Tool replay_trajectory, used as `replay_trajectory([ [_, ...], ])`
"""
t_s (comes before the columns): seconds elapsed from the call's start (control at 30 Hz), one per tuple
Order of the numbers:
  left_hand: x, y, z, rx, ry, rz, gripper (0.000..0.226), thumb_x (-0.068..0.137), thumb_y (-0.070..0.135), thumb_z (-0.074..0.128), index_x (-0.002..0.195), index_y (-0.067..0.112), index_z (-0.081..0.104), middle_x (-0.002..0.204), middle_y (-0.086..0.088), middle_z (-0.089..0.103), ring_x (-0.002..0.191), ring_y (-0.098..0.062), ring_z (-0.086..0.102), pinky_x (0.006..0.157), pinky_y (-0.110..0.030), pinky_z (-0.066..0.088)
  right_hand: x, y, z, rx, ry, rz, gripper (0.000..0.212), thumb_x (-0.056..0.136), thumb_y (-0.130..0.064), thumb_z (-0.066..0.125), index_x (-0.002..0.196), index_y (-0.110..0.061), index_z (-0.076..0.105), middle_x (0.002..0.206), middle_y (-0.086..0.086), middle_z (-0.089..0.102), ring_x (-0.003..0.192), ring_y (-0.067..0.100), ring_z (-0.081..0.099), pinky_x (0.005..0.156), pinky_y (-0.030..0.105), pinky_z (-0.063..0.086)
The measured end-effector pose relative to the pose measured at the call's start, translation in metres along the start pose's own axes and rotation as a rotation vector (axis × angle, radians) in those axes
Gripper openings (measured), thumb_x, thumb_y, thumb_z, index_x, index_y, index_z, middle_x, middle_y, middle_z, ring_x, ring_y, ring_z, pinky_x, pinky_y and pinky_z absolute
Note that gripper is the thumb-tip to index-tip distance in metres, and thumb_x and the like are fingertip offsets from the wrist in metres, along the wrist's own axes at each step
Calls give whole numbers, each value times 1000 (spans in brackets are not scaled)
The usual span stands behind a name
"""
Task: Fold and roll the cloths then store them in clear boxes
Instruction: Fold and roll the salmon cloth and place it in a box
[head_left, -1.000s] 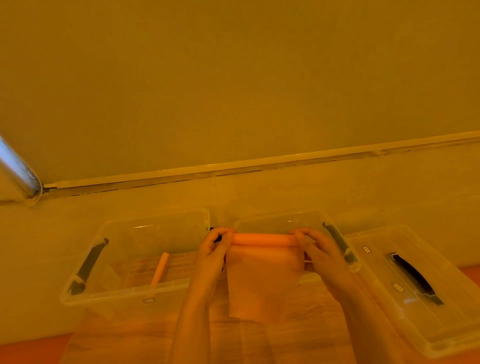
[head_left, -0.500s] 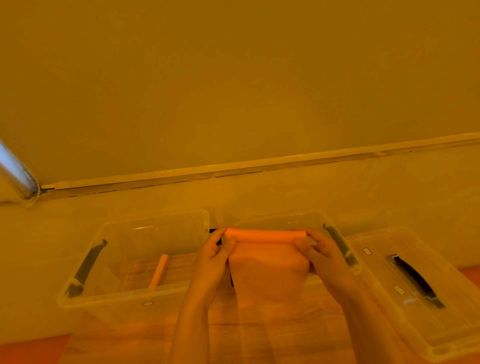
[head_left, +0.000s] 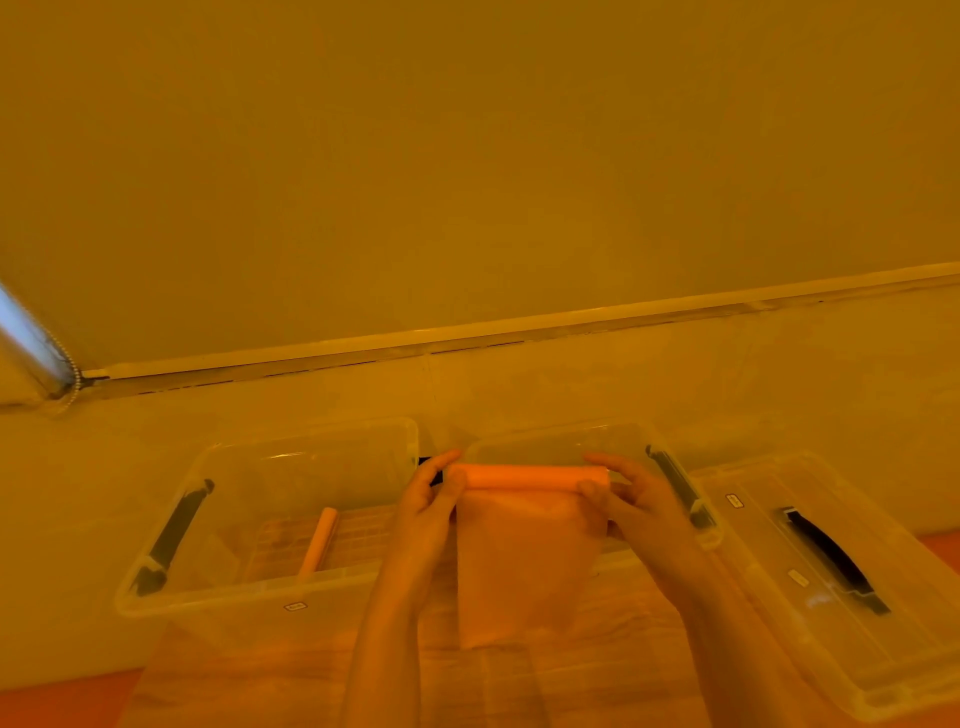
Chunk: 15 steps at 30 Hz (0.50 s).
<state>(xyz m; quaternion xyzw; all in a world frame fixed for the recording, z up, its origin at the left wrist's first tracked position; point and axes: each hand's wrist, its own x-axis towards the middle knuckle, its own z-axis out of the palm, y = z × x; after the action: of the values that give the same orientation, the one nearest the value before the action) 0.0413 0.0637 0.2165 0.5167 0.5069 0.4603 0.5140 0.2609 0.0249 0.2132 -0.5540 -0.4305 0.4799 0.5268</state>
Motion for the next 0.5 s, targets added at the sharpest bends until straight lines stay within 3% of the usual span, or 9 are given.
replay_trajectory([
  [0.13, -1, 3, 2, -48, -38, 5, 21, 94, 27, 51, 111, 26, 63, 110, -4, 67, 97, -15, 66, 87, -38, 54, -1, -3, -3, 19, -37, 6, 21, 89, -17, 60, 109, -23, 63, 102, 5, 70, 92, 21, 67, 68, 34, 57],
  [0.27, -3, 2, 1, -20, -60, 32, 22, 94, 33, 49, 113, 29, 61, 103, 0, 67, 86, -10, 67, 74, -32, 56, -2, -1, -5, -6, -7, -20, 17, 88, -21, 61, 104, -24, 64, 95, 12, 71, 84, 27, 69, 65, 40, 57],
  [0.37, -4, 4, 1, -23, -70, 29, 28, 92, 39, 50, 117, 33, 60, 110, 3, 65, 95, -12, 65, 77, -32, 56, -3, -1, -6, -14, -10, -38, 23, 87, -20, 61, 110, -23, 62, 95, 12, 71, 84, 28, 69, 69, 44, 56],
  [0.5, -5, 6, 0, -103, -78, 17, 26, 93, 22, 53, 113, 34, 64, 113, -2, 65, 97, -20, 65, 74, -31, 54, -5, -4, -5, 57, -16, -33, 24, 84, -23, 63, 108, -29, 63, 103, 8, 68, 92, 25, 65, 67, 38, 55],
])
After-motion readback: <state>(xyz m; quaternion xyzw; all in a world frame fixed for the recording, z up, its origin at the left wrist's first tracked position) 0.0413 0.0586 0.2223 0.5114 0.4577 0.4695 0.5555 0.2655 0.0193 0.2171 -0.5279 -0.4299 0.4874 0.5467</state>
